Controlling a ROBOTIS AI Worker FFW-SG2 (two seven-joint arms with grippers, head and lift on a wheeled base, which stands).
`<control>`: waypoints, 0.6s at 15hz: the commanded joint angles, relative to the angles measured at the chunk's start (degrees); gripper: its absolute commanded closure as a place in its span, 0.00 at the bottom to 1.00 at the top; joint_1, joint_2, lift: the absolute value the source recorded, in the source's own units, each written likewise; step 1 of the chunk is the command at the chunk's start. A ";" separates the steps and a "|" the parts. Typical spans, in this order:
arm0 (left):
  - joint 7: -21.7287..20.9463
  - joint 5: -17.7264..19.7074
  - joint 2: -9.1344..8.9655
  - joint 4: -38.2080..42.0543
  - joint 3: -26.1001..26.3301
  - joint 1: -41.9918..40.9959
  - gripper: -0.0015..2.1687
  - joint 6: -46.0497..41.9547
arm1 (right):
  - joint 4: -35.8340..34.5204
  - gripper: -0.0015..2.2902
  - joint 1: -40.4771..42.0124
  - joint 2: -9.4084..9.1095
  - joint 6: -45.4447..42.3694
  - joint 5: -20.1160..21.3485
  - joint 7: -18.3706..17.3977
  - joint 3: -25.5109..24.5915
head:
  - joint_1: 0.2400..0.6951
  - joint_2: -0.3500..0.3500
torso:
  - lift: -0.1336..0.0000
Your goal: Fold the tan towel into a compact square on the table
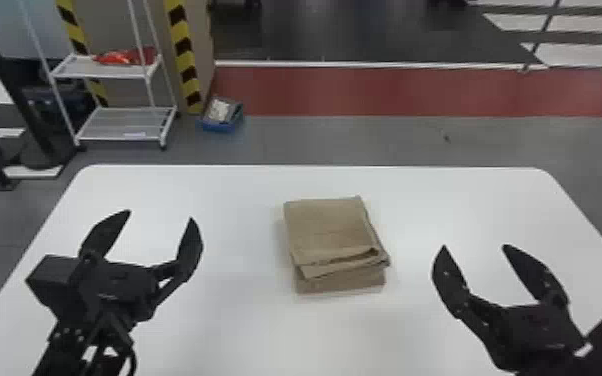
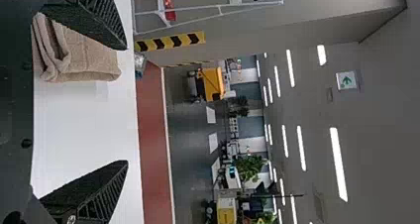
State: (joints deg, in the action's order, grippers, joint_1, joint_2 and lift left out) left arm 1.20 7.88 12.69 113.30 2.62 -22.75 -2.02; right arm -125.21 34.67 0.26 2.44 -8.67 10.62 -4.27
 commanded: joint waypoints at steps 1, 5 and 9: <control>0.03 0.12 0.05 0.60 -0.42 -0.72 0.01 0.22 | -0.03 0.03 -0.22 -0.32 -0.02 0.23 -0.17 0.40 | 1.00 0.51 | 0.19; 0.12 0.29 0.05 0.95 -0.42 -0.72 0.01 0.22 | -0.12 0.03 -0.13 -0.32 -0.37 0.14 -0.34 0.49 | 1.00 0.52 | 0.19; 0.12 0.91 0.05 1.22 -0.51 -0.72 0.01 0.22 | -0.47 0.03 0.22 -0.32 -0.90 -0.03 -0.34 0.49 | 1.00 0.52 | 0.19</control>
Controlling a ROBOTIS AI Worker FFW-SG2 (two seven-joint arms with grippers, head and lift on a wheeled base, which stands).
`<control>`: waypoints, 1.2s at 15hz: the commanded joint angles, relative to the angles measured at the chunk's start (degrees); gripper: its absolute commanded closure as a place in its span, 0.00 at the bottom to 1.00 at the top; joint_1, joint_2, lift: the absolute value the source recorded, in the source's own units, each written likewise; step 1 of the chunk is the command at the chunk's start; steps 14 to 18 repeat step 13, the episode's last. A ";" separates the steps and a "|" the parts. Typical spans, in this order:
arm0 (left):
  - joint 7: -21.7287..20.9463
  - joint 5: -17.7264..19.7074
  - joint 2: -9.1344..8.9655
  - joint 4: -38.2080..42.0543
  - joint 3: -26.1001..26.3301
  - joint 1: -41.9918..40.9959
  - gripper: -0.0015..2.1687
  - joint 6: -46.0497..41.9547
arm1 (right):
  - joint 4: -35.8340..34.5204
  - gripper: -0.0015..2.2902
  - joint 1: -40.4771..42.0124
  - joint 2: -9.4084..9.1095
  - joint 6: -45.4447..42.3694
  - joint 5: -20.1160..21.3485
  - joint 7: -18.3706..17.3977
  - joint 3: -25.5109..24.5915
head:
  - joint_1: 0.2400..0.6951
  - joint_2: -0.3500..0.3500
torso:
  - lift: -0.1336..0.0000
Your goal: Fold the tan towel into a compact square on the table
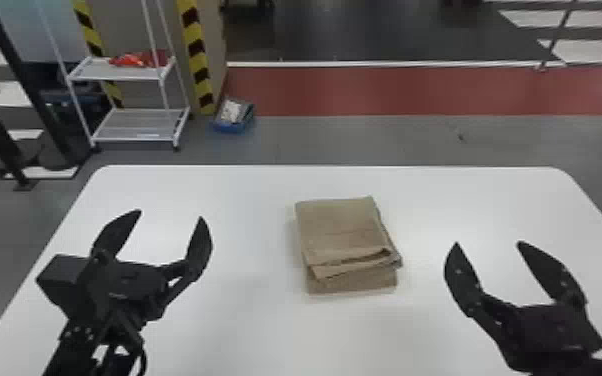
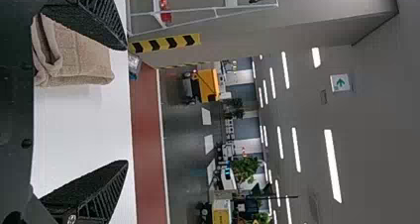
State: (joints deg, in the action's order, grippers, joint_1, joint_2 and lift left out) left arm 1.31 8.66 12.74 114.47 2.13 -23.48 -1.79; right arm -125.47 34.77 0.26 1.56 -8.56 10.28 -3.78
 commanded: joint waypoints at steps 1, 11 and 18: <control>-0.08 0.13 0.00 0.14 -0.02 0.01 0.01 0.00 | -0.39 0.03 0.13 -0.32 -0.01 -0.14 0.00 0.09 | 1.00 0.52 | 0.19; -0.96 2.85 0.00 0.32 -0.90 0.01 0.01 0.00 | -0.83 0.03 0.30 -0.32 -0.36 0.03 -0.61 0.70 | 1.00 0.53 | 0.19; -0.96 2.85 0.00 0.41 -0.90 -0.08 0.01 0.00 | -0.83 0.03 0.39 -0.32 -0.54 0.30 -0.79 0.88 | 1.00 0.54 | 0.19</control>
